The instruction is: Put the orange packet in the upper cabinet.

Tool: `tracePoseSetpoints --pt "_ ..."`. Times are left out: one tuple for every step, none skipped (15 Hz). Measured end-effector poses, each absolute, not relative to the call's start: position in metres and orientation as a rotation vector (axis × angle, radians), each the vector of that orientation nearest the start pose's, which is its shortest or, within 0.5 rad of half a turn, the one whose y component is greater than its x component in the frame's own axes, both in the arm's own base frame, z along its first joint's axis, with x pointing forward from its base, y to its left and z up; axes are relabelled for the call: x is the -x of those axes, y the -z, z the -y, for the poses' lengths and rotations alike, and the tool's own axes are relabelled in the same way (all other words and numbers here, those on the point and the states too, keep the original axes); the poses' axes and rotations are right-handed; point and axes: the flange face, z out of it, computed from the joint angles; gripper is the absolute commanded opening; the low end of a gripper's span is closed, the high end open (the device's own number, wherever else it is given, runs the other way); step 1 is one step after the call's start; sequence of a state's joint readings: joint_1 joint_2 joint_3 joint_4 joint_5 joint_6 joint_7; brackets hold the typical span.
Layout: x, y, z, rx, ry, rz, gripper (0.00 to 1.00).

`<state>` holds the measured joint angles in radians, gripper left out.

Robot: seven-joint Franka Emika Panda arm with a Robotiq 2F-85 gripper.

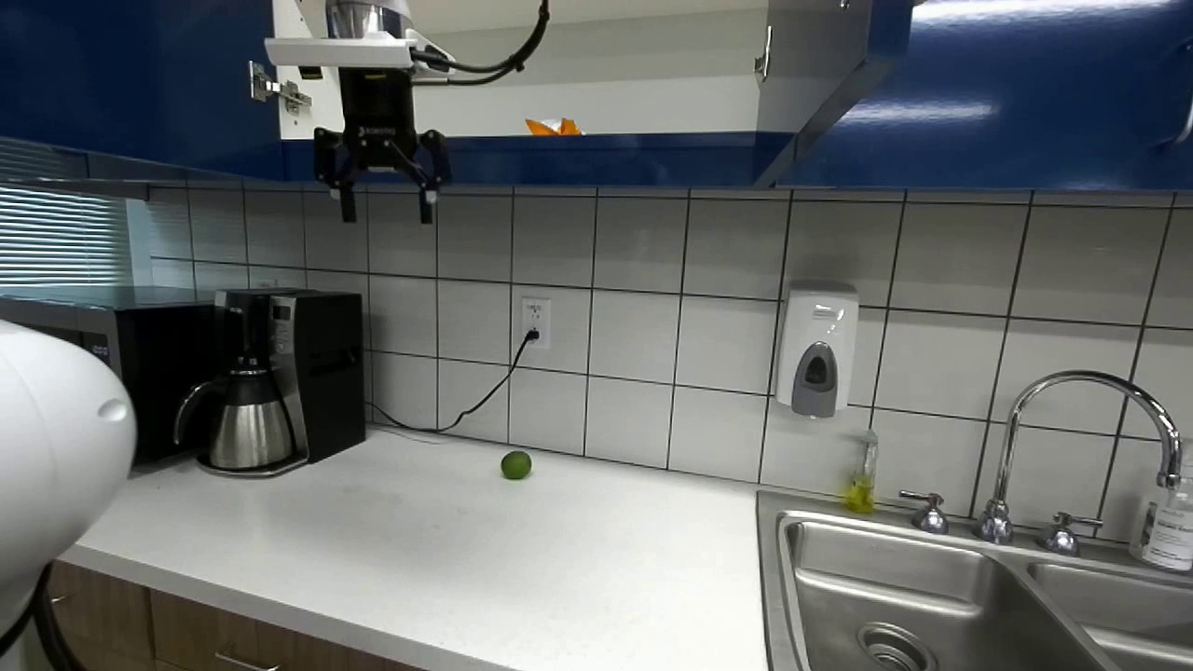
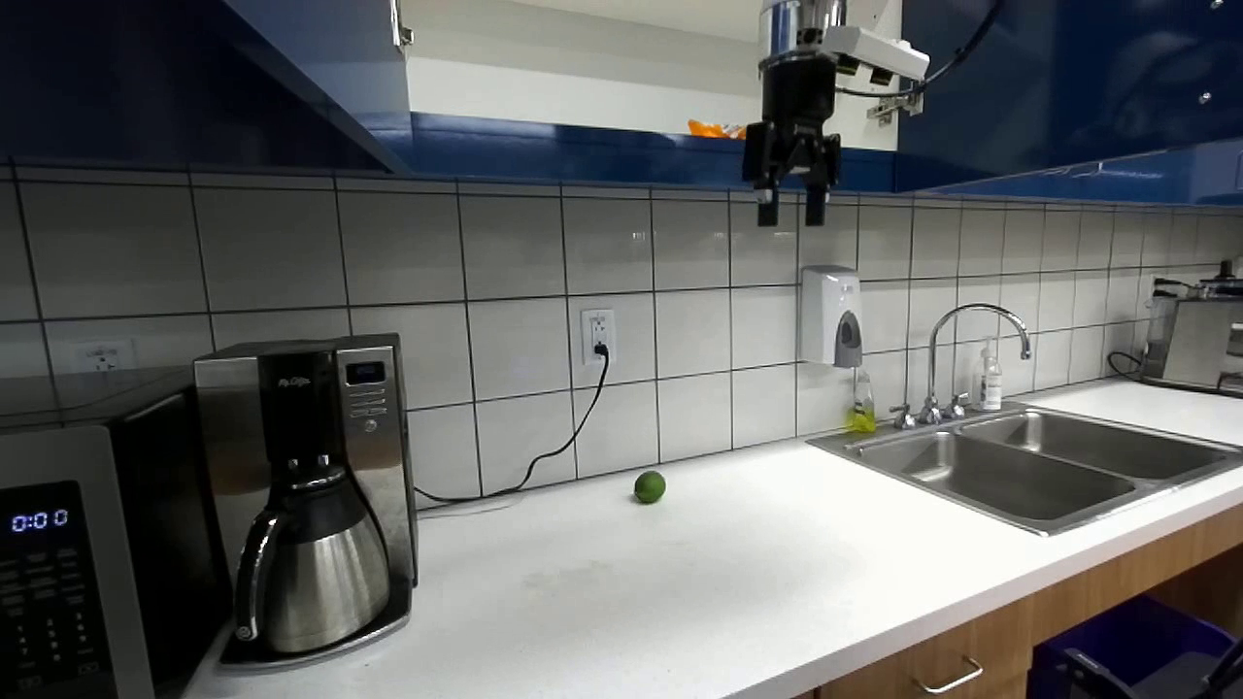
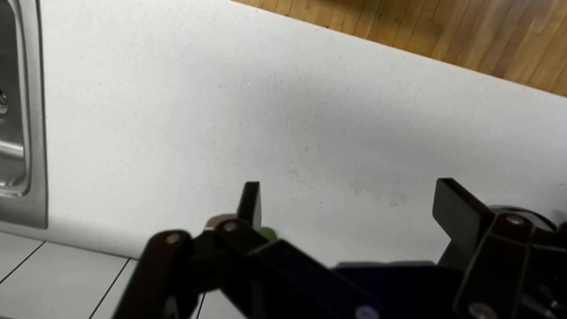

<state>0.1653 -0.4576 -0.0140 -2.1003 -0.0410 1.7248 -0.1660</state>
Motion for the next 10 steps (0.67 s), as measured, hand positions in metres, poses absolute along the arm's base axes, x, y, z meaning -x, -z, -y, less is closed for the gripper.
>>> tracePoseSetpoints --pt "-0.412 -0.597 -0.058 3.125 0.087 0.505 1.0" --pt "-0.409 -0.586 -0.057 3.118 0.044 0.497 1.0" --pt "-0.406 -0.577 -0.056 3.109 0.007 0.489 1.0" --pt "-0.403 -0.567 -0.055 3.097 -0.031 0.479 1.0" --pt "-0.4 -0.557 -0.054 3.083 -0.067 0.47 1.0" --pt "-0.397 -0.546 -0.053 3.071 -0.105 0.461 1.0" --pt "-0.395 -0.536 -0.052 3.061 -0.142 0.454 1.0" --pt "-0.392 -0.526 -0.052 3.044 -0.174 0.452 1.0" --pt "-0.39 -0.518 -0.052 3.031 -0.198 0.452 1.0" --pt "-0.389 -0.514 -0.051 3.026 -0.211 0.451 1.0"
